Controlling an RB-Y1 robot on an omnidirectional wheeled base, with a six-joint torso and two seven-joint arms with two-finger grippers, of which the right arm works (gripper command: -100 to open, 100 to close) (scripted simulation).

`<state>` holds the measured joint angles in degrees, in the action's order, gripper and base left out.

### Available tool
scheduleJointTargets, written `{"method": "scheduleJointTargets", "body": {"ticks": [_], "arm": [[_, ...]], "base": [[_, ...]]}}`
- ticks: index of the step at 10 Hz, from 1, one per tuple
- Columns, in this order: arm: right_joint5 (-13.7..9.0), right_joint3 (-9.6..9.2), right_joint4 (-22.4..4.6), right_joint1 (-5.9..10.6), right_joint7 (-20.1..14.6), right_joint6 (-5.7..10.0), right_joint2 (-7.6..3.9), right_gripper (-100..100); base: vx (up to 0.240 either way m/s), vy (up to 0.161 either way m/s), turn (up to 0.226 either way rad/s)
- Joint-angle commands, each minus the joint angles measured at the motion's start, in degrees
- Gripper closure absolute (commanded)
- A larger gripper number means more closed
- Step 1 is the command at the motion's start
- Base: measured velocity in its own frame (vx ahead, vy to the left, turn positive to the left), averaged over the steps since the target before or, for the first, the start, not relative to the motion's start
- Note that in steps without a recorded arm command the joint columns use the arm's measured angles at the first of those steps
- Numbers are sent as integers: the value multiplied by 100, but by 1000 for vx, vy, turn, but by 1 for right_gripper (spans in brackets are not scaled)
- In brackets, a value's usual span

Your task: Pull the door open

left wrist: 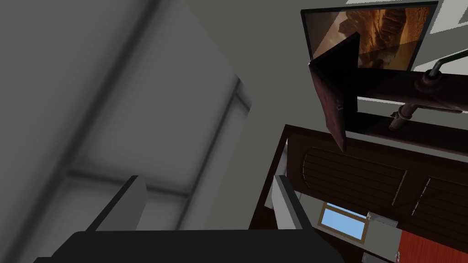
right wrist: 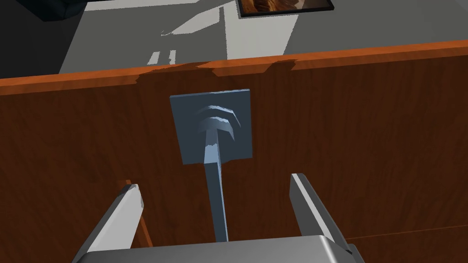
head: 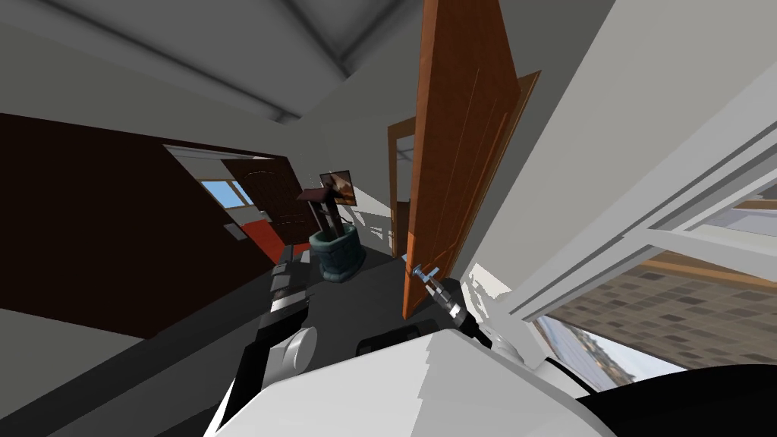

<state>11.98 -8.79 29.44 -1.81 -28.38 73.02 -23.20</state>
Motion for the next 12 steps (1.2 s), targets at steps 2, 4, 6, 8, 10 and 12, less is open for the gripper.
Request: {"method": "scheduleJointTargets", "body": {"ticks": [2, 4, 6, 8, 10, 12], "arm": [[48, 2, -270, 227, -5, 18, 40, -100], [181, 9, -221, 433, -50, -212, 97, -100], [276, 14, -187, 578, -82, -375, 136, -100], [273, 13, -115, 540, -94, -419, 126, -100], [273, 13, -115, 540, -94, -419, 126, 100], [273, 13, -115, 540, -94, -419, 126, 100]], "base": [[10, -11, -2], [13, -20, -76], [27, -37, -59], [7, -10, 5], [0, 0, 0], [0, 0, 0]]}}
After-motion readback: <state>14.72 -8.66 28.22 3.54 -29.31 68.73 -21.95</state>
